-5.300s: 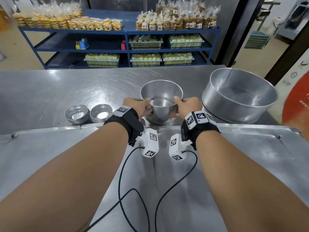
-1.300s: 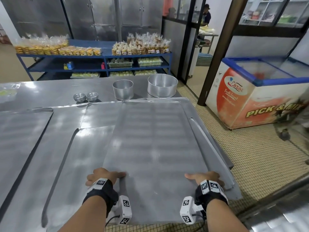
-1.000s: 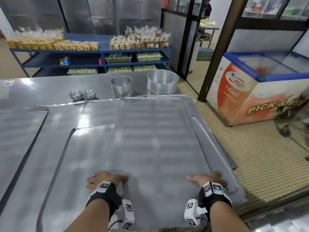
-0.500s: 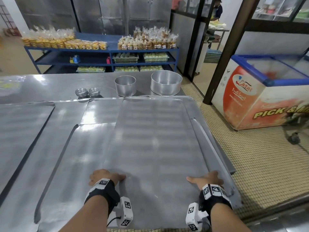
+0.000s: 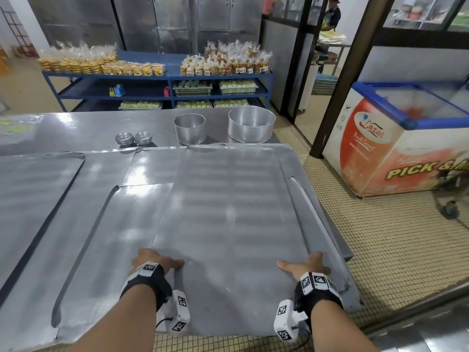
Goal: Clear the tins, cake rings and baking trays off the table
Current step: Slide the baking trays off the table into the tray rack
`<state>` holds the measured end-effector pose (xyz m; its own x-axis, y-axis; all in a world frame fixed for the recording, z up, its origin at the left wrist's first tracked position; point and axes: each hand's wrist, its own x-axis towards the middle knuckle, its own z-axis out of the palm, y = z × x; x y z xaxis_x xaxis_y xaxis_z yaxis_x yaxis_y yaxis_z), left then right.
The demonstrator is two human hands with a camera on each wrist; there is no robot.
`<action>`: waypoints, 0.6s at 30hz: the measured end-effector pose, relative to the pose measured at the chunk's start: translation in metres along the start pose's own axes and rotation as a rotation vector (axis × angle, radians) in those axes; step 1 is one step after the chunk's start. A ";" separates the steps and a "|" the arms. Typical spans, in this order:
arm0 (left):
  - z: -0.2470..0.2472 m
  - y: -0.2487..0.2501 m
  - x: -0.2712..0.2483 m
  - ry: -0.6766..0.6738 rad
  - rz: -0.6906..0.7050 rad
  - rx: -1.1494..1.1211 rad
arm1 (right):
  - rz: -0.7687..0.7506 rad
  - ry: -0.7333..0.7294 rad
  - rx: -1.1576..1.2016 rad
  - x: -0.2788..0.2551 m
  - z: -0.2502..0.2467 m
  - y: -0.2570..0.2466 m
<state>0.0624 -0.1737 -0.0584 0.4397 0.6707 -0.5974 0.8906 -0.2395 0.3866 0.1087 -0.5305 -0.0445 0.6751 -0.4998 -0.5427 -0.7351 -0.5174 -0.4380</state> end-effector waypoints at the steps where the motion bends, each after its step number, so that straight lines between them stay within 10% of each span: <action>1: -0.001 -0.001 -0.002 -0.013 -0.004 -0.007 | 0.001 -0.002 0.002 -0.001 -0.001 0.000; 18: -0.038 -0.079 -0.043 0.020 0.005 -0.002 | -0.022 -0.033 0.038 -0.041 0.002 0.039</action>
<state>-0.0312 -0.1564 -0.0365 0.4415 0.6835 -0.5813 0.8883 -0.2414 0.3908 0.0522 -0.5289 -0.0405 0.6893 -0.4648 -0.5557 -0.7223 -0.5011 -0.4767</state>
